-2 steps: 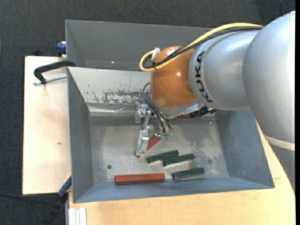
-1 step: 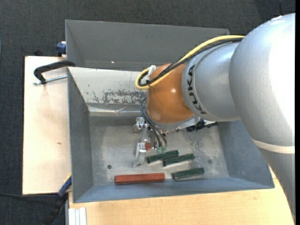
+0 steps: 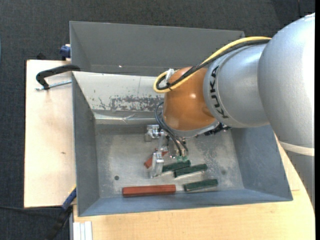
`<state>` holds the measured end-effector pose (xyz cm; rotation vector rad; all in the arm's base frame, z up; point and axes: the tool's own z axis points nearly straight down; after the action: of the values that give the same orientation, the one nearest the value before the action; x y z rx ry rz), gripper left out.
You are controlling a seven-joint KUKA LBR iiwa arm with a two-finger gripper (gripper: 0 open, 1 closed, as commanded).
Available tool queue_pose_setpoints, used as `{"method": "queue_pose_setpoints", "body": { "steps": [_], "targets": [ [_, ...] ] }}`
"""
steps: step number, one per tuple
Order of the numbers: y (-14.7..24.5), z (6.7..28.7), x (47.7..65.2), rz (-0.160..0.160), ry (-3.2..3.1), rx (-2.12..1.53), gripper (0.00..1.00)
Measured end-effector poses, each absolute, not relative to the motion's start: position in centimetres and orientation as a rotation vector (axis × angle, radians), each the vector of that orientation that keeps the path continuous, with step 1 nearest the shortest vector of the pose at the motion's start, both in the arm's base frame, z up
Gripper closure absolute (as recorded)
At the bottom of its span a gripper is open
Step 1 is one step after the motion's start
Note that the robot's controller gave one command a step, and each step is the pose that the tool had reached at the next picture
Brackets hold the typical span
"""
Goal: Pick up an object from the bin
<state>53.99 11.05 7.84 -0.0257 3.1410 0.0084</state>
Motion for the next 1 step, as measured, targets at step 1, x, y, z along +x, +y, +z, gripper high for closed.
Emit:
{"method": "queue_pose_setpoints", "body": {
  "steps": [1],
  "targets": [
    [5.73, 8.04, 50.52, 0.002, 3.138, -0.149, 1.00]
  ]
}}
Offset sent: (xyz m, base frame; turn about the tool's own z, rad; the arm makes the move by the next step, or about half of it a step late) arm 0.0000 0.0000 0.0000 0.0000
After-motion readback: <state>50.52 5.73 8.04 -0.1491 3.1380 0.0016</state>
